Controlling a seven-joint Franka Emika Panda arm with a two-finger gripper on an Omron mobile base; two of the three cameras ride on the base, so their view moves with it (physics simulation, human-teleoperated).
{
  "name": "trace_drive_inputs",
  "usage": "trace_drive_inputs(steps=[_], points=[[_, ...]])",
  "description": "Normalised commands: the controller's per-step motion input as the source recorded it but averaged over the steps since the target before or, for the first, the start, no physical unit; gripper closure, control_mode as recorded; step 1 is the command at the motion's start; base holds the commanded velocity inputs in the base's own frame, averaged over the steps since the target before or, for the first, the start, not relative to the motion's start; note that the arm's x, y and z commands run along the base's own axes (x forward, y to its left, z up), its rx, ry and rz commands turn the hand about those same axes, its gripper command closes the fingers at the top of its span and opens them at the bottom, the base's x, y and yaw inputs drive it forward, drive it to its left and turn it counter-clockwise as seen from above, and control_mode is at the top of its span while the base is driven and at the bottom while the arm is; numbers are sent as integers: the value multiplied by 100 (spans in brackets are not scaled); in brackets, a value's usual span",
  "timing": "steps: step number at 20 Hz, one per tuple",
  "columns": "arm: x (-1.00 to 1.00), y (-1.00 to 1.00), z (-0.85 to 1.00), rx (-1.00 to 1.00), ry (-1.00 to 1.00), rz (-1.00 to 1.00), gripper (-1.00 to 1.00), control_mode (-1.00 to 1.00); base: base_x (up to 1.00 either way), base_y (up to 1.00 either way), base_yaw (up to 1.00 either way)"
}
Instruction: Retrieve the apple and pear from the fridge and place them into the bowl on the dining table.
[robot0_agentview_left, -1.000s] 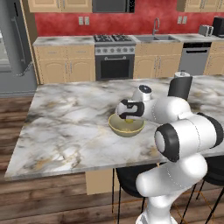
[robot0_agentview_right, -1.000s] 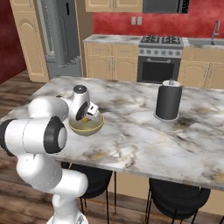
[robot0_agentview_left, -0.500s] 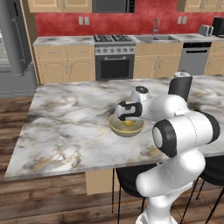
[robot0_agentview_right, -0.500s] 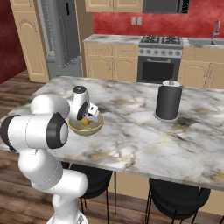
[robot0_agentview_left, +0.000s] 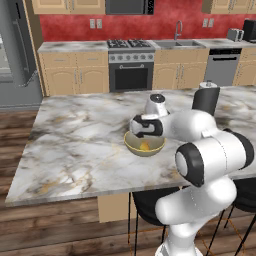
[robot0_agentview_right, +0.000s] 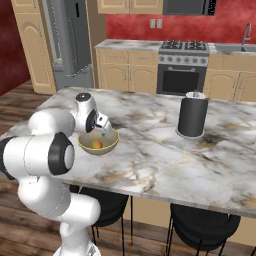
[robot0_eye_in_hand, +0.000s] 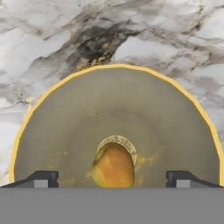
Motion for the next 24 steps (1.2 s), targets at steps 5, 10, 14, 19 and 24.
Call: trace_drive_inputs(steps=[5,10,14,19,24], points=[[-59,-34,100,-2,-4,-1,-100,-100,0,0,0],[-100,-54,100,-1,-11,0,-100,-100,0,0,0],[-100,-37,92,0,-3,0,-100,-100,0,0,0],[-100,-5,46,-1,0,0,-100,-100,0,0,0],[-99,0,16,-3,0,0,-100,-100,0,0,0]])
